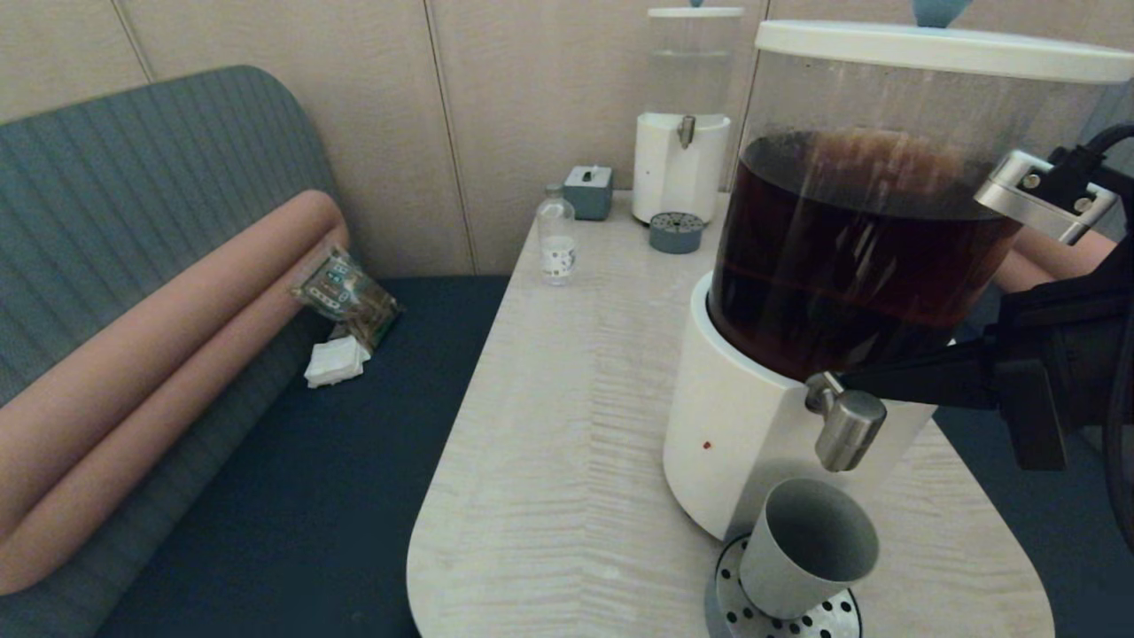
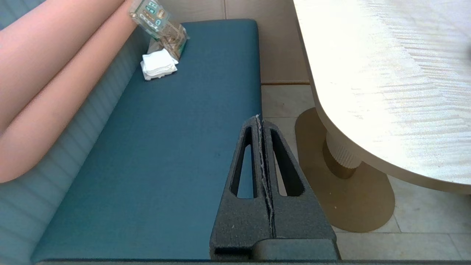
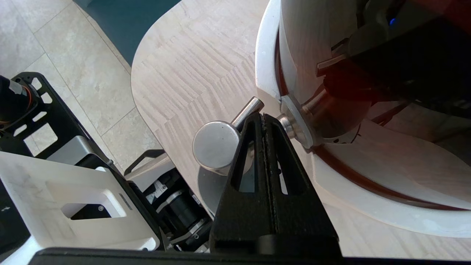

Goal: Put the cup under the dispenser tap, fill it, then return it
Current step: Turn on the faucet

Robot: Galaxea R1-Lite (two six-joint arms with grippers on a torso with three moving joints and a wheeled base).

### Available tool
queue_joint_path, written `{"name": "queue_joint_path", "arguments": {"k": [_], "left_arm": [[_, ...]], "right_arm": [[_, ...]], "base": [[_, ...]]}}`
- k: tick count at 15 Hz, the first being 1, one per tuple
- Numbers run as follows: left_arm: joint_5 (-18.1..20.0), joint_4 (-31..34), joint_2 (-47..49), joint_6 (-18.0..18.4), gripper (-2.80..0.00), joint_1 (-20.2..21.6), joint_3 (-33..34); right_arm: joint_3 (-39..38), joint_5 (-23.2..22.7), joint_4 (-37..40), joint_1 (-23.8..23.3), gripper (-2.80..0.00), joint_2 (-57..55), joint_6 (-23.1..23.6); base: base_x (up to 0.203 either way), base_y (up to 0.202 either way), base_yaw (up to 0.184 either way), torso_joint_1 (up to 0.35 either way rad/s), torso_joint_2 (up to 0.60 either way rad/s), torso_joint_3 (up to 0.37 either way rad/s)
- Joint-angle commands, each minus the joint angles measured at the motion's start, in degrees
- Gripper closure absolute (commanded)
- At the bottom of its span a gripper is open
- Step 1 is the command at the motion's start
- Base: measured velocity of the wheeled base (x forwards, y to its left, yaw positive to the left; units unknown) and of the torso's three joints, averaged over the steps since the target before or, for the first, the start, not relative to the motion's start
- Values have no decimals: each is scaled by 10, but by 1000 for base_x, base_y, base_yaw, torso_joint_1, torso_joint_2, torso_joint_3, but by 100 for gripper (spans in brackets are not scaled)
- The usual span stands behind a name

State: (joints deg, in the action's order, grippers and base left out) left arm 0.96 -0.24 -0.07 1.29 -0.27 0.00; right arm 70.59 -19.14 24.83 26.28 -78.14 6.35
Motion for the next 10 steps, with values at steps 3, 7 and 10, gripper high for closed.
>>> {"name": "queue_joint_path", "arguments": {"k": [3,7,10], "left_arm": [[0,0,1,0,0,0,0],[0,0,1,0,0,0,0],[0,0,1,0,0,0,0]], "right_arm": [[-19,1,-22,-4,0,-3,7],[-39,2,-82,-9,0,-21,7],[-41,0,-99,-9,0,-31,5]], "base": [[0,0,0,0,0,0],[0,0,0,0,0,0],[0,0,0,0,0,0]]}}
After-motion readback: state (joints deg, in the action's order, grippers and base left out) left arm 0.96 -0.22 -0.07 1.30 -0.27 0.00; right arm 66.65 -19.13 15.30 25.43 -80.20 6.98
